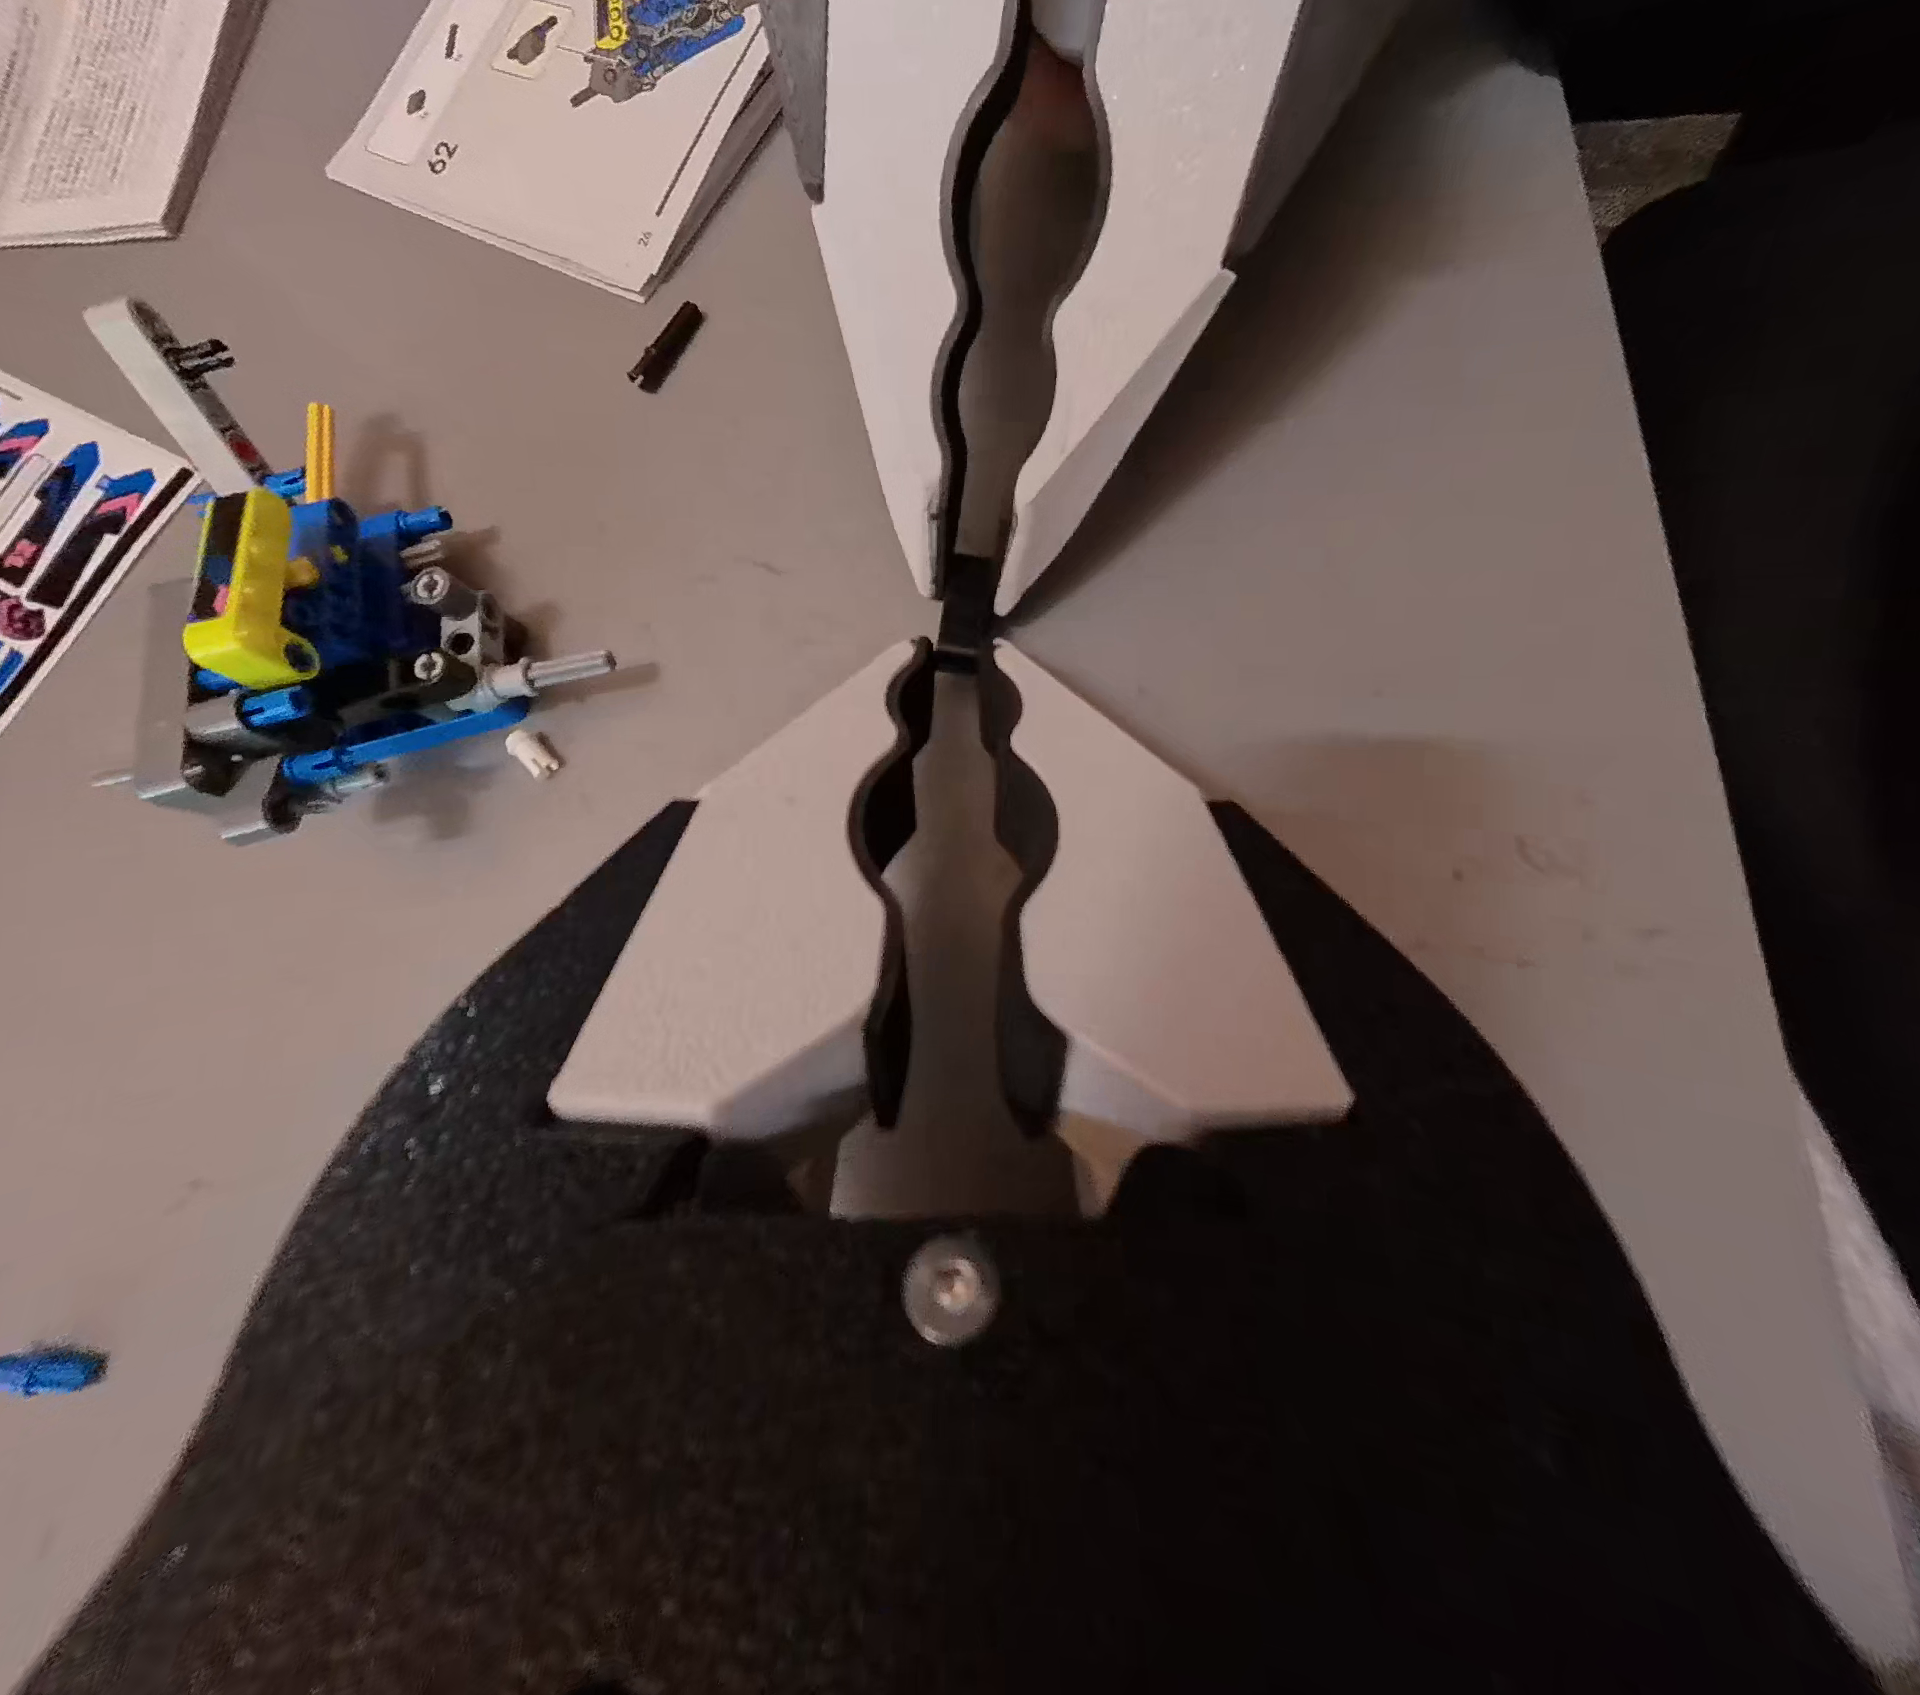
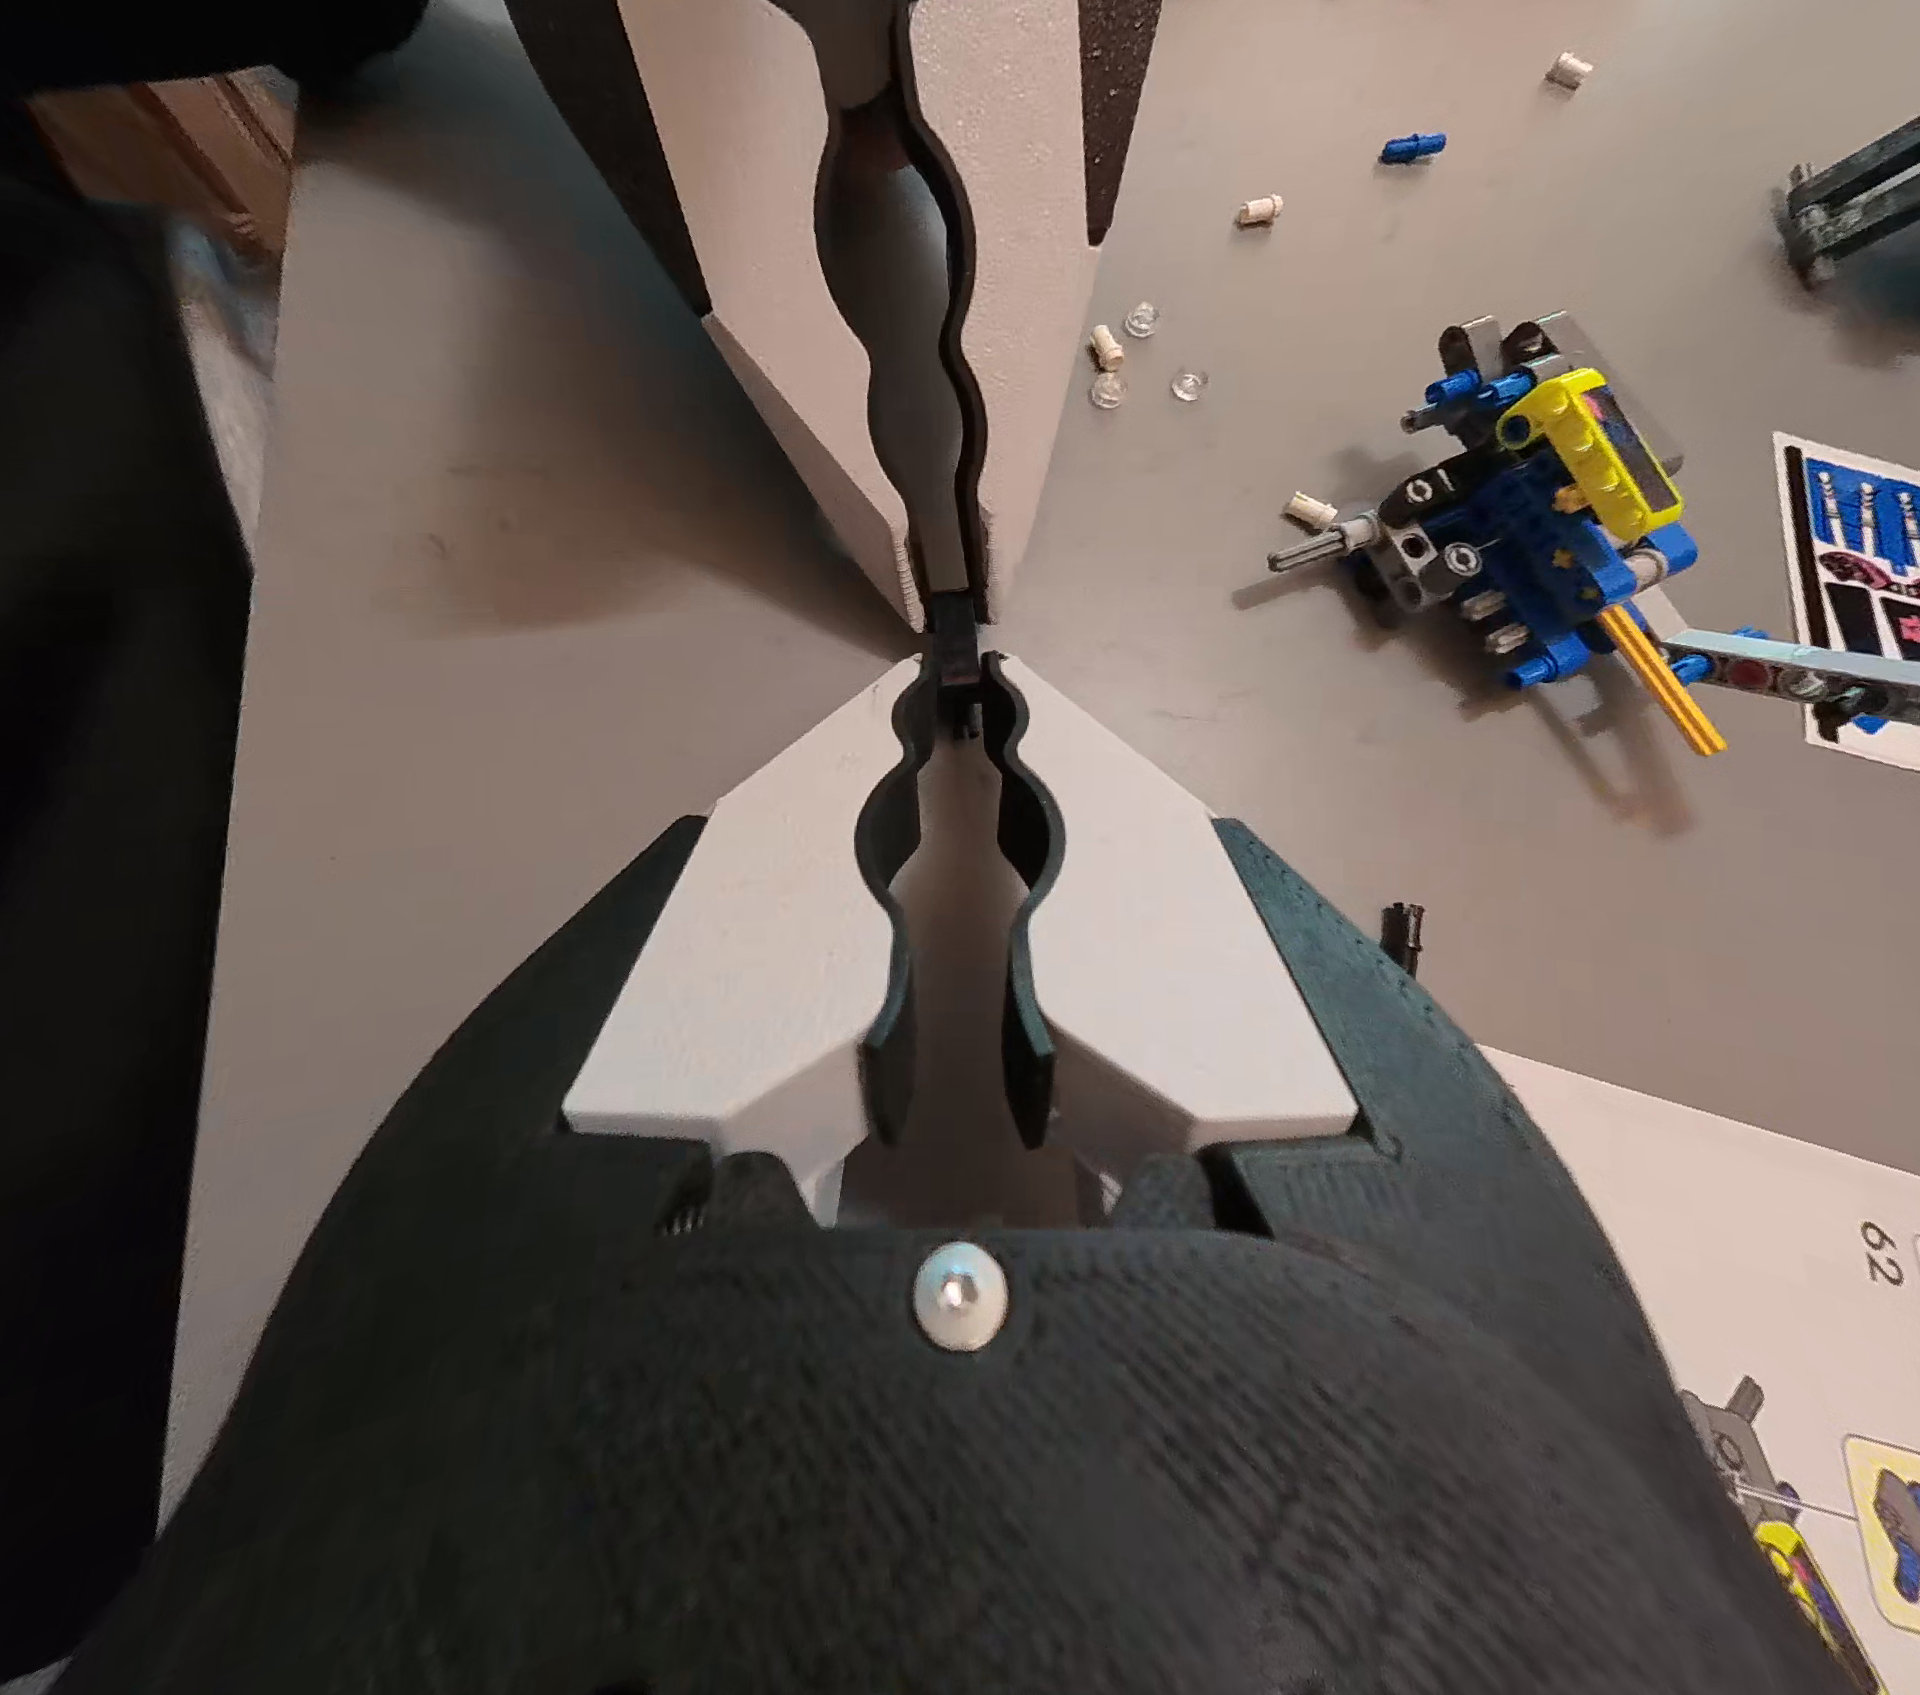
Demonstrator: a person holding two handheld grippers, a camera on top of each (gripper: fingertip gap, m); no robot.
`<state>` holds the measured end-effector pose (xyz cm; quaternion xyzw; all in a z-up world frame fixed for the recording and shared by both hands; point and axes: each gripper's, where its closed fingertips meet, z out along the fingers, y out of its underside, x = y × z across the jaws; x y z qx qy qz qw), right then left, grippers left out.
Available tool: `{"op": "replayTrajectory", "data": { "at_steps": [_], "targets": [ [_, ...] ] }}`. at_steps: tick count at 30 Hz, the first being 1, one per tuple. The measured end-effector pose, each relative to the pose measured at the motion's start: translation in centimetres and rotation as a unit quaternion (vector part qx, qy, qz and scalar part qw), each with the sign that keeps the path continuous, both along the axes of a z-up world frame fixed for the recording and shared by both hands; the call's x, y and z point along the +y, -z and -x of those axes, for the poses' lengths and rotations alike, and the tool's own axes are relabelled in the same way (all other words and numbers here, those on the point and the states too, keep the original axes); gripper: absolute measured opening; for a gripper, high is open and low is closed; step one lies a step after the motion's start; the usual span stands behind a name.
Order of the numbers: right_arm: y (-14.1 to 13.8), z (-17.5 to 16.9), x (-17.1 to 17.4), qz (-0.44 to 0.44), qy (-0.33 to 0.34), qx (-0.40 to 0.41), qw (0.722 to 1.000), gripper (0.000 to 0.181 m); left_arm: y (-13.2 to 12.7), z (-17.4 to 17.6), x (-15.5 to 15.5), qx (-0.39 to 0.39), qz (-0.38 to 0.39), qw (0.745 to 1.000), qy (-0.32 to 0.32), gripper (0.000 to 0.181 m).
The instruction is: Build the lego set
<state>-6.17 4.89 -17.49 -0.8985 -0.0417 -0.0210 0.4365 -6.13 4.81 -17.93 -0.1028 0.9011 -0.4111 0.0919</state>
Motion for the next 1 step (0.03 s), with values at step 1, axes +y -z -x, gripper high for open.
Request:
{"op": "replayTrajectory", "data": {
  "at_steps": [1],
  "targets": [
    [0.0, -0.01, 0.0, 0.0, -0.001, 0.0, 1.0, 0.006, 0.02, -0.03, -0.01, 0.005, 0.001, 1.0, -0.002, 0.005]
  ]
}}
